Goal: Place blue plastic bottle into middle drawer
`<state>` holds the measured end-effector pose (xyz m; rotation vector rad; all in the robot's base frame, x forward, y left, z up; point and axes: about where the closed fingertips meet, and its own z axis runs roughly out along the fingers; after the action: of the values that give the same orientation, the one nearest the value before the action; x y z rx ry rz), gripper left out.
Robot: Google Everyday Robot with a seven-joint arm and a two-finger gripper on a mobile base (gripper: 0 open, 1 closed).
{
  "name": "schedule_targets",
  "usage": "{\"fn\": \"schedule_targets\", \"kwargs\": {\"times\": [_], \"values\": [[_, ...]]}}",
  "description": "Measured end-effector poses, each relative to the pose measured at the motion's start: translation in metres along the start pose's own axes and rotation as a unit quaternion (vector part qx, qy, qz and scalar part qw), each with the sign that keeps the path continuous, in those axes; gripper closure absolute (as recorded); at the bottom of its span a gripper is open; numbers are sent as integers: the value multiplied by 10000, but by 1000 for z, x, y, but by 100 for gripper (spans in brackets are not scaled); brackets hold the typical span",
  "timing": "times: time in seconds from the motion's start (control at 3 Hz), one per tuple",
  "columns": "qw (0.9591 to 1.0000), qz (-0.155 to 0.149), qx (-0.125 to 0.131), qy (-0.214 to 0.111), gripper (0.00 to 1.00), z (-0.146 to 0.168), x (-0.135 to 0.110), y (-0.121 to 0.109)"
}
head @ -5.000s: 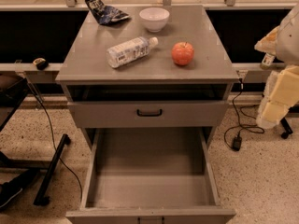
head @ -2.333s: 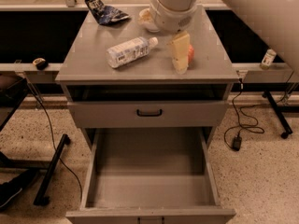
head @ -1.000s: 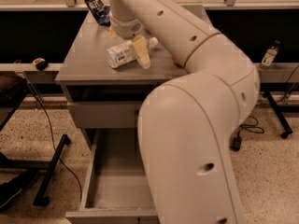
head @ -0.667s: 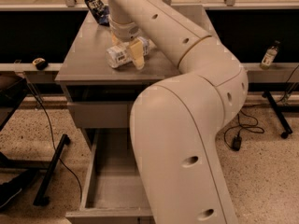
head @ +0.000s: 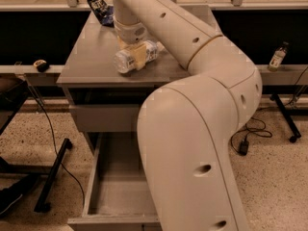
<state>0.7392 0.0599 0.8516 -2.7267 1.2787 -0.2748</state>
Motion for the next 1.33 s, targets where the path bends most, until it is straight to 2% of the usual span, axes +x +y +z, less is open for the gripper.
{"fn": "schedule_targets", "kwargs": {"times": [0.33,0.67,1.0,1.33], "values": [[9994,252,188,-123,94,-34,-12,19],[9959,577,630,-310,100,-92,-38,58],[9904,1024,769,-513,100,-119,-63,113],[9834,1666,470,-544,100,-75,-63,163]]}}
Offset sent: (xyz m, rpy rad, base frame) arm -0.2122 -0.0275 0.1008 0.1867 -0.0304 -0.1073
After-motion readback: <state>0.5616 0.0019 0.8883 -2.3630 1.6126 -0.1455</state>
